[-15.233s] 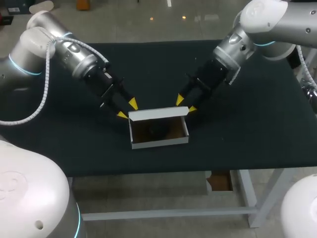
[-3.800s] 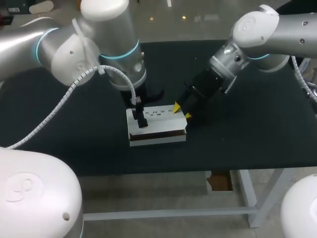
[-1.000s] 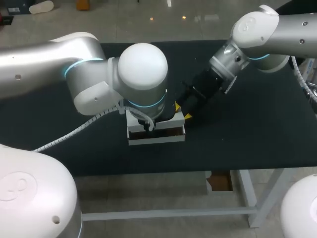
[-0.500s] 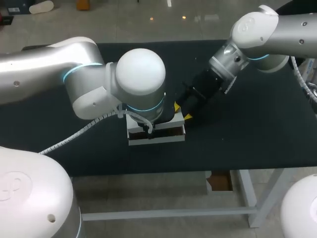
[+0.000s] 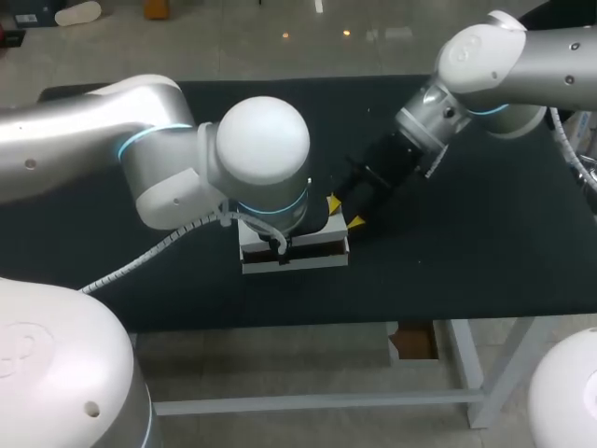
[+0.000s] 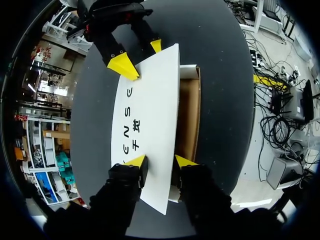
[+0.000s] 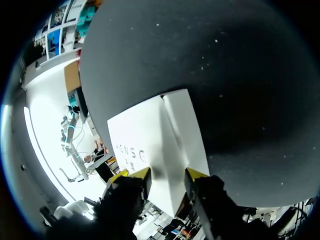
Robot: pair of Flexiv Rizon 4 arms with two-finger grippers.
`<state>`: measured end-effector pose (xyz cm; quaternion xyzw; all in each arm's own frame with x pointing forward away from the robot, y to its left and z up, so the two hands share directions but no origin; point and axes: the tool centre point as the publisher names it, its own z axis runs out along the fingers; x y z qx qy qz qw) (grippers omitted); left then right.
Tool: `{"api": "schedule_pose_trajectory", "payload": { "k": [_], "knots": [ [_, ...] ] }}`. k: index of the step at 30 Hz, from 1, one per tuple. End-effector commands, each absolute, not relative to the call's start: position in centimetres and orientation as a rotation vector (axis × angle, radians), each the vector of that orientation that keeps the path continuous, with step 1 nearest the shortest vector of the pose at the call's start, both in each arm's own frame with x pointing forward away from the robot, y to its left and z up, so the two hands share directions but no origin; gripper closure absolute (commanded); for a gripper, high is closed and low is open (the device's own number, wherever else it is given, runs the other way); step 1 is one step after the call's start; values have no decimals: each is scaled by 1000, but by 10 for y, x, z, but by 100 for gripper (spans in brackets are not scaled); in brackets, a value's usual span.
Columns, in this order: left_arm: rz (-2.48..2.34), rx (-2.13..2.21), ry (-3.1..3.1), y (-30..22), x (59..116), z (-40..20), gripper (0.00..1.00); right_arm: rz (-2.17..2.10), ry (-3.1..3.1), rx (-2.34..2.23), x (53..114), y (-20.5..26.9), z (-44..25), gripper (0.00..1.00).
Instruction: Assemble the packaging by folding the flat box into shape, placing the metal phone stand inside, and closing the box properly
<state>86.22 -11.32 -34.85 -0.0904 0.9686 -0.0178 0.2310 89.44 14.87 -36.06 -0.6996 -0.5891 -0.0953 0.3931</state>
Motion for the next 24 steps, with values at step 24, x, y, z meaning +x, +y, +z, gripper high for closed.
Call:
{"api": "schedule_pose_trajectory", "payload": {
  "k": [24],
  "knots": [
    [-57, -239, 2666, -115, 859, -360, 63, -257, -1494, -1775, 890, 146, -361, 55]
  ]
}}
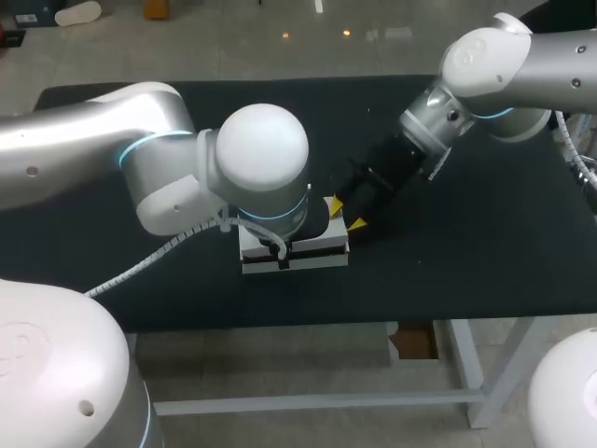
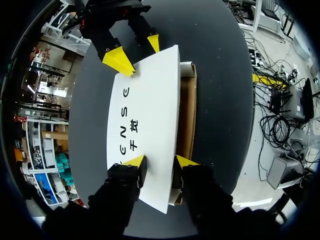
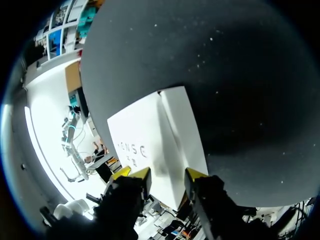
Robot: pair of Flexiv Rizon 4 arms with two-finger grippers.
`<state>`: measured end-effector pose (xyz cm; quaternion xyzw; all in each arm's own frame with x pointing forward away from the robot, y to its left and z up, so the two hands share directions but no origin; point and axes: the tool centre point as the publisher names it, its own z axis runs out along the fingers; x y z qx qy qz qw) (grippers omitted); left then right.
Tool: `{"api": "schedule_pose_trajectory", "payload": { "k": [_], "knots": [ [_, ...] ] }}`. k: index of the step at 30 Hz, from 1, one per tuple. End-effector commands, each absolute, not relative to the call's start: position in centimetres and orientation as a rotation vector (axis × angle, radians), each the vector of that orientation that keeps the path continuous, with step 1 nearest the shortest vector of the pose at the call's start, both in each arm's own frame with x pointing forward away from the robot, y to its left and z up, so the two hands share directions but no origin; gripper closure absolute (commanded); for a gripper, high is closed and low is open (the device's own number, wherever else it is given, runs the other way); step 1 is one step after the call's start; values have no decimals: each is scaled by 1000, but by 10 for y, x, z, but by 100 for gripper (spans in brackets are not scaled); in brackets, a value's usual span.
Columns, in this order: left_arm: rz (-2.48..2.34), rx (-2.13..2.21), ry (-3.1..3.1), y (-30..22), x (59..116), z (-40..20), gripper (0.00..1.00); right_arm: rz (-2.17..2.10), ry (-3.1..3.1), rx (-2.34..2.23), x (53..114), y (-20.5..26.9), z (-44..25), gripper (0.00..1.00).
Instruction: Assemble the packaging by folding the flat box into shape, placing the metal phone stand inside, and closing the box properly
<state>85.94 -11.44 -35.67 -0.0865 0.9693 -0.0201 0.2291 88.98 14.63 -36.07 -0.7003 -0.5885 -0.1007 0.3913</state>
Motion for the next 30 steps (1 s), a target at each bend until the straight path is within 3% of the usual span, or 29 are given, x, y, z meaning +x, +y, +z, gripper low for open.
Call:
{"api": "schedule_pose_trajectory", "payload": {
  "k": [1, 26, 27, 30],
  "knots": [
    [-58, -239, 2667, -115, 859, -360, 63, -258, -1494, -1774, 889, 146, -361, 55],
    [-66, -230, 2676, -115, 855, -363, 56, -308, -1490, -1796, 884, 135, -351, 57],
    [-66, -231, 2676, -115, 855, -363, 56, -315, -1491, -1801, 884, 134, -350, 60],
    [-66, -231, 2675, -115, 855, -363, 56, -338, -1490, -1812, 882, 131, -346, 86]
  ]
}}
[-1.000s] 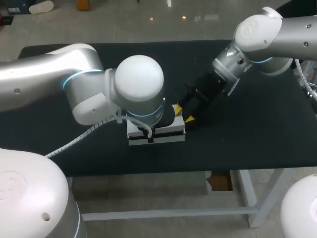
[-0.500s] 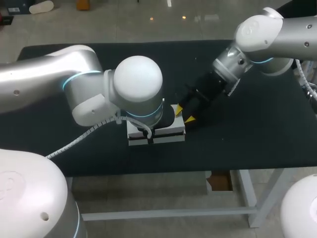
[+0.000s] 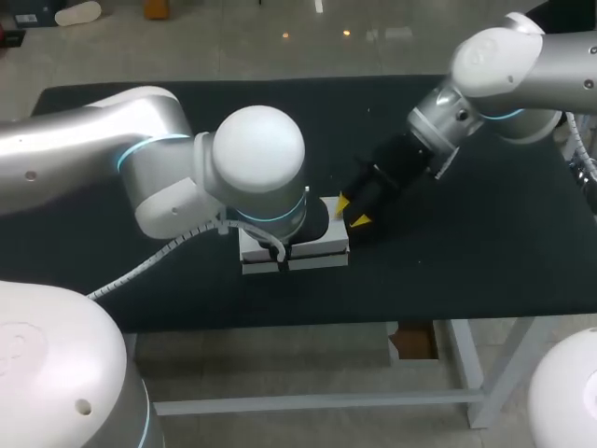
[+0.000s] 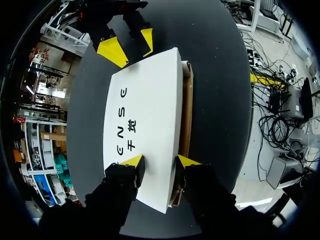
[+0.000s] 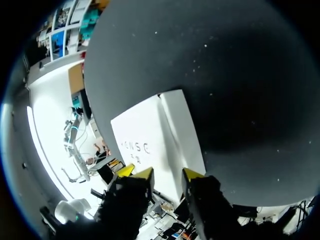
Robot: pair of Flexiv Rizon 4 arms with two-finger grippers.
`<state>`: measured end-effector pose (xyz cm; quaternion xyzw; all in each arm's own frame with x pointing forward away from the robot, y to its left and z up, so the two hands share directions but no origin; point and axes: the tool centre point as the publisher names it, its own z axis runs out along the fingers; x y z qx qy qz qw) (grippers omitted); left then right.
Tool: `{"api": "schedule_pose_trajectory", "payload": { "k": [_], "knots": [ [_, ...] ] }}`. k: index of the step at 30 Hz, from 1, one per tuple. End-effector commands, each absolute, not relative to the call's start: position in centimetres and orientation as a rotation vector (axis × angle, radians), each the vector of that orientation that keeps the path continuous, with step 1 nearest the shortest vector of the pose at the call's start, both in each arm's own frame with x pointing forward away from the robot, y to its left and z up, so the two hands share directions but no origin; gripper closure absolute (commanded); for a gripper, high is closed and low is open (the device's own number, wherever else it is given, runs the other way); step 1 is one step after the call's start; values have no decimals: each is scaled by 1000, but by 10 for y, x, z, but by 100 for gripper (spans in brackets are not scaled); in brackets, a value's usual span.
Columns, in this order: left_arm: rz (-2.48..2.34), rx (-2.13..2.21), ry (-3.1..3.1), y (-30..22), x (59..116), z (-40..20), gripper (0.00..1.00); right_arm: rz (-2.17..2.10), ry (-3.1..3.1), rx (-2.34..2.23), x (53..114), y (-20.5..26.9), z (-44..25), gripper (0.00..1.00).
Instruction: Assemble the packaging by folding the flat box into shape, placing the metal phone stand inside, and closing the box properly
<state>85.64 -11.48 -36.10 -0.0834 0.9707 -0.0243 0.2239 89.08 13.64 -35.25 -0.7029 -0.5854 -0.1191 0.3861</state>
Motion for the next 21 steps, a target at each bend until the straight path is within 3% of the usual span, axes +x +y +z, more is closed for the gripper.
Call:
{"api": "schedule_pose_trajectory", "payload": {
  "k": [1, 21],
  "knots": [
    [-66, -231, 2676, -115, 855, -363, 56, -343, -1489, -1814, 882, 130, -345, 100],
    [-62, -222, 2680, -116, 854, -364, 56, -381, -1663, -1767, 857, 158, -335, 100]
  ]
}}
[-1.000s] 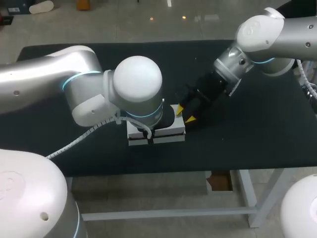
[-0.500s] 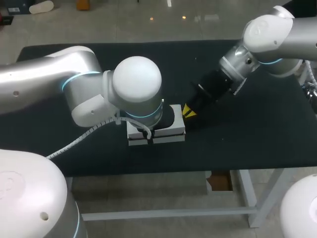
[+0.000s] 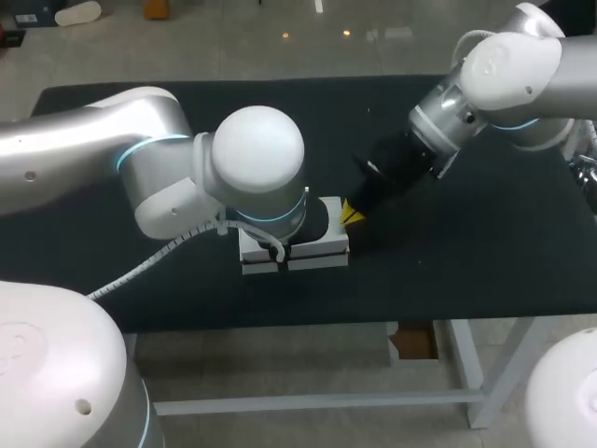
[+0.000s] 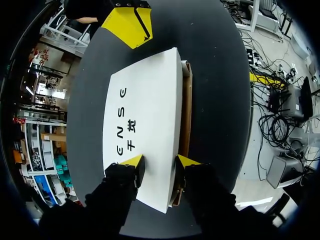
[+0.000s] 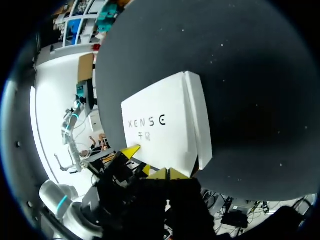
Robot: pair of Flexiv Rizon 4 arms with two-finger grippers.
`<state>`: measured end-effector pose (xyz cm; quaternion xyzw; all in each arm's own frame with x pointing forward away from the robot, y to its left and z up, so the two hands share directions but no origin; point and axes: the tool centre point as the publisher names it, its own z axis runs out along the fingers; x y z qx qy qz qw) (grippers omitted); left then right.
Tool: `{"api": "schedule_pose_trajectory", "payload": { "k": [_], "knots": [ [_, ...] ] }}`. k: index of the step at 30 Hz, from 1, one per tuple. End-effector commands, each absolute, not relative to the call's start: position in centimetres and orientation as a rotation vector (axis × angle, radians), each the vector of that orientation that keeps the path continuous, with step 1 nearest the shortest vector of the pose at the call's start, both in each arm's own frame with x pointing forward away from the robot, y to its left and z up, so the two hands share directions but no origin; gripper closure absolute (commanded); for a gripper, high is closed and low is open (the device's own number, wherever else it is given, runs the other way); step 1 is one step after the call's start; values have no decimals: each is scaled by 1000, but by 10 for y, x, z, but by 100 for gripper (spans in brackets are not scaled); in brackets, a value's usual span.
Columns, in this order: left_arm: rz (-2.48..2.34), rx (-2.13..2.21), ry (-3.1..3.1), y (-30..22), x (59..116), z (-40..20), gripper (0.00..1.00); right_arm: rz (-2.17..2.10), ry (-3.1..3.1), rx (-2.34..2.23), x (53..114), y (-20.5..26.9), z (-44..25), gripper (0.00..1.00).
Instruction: Assemble the packaging by folding the flat box into shape, placing the metal phone stand inside, and closing the box properly
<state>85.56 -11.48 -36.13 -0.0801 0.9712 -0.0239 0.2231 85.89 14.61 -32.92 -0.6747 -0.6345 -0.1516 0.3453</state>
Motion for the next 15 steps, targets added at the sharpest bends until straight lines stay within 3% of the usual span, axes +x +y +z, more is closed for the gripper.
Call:
{"api": "schedule_pose_trajectory", "payload": {
  "k": [1, 15],
  "knots": [
    [-61, -223, 2680, -116, 854, -364, 56, -376, -1664, -1766, 857, 159, -337, 100],
    [-57, -223, 2678, -115, 852, -363, 56, -356, -1640, -1772, 860, 159, -349, 100]
  ]
}}
